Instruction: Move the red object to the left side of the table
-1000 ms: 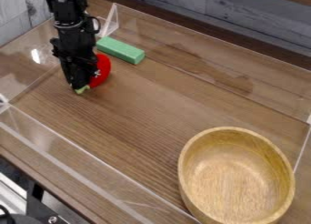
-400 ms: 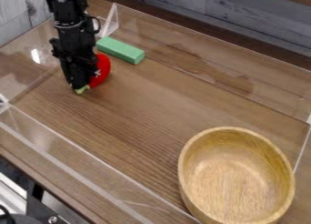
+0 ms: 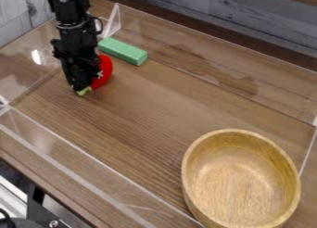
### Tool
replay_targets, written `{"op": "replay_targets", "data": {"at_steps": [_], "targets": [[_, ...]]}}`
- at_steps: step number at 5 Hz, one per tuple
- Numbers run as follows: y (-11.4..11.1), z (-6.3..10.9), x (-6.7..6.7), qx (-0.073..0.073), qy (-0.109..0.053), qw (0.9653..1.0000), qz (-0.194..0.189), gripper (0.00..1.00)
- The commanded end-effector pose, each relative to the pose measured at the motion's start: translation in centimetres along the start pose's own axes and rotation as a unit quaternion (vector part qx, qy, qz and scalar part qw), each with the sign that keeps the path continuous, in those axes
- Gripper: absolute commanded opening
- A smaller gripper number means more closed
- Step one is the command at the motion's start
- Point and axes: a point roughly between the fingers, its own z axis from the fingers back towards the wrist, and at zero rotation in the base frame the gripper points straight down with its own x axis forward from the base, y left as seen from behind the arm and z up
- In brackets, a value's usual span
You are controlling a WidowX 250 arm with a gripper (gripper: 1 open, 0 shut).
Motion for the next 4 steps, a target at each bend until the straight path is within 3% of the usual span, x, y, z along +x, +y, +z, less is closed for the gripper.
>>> {"op": "replay_targets", "data": {"at_steps": [1,4], "targets": [[0.25,0.02,-0.05,0.007,0.004,1.0000,0.003,0.00],[-0.22,0.45,0.22,0.006,0.005,1.0000,0.004,0.00]]}}
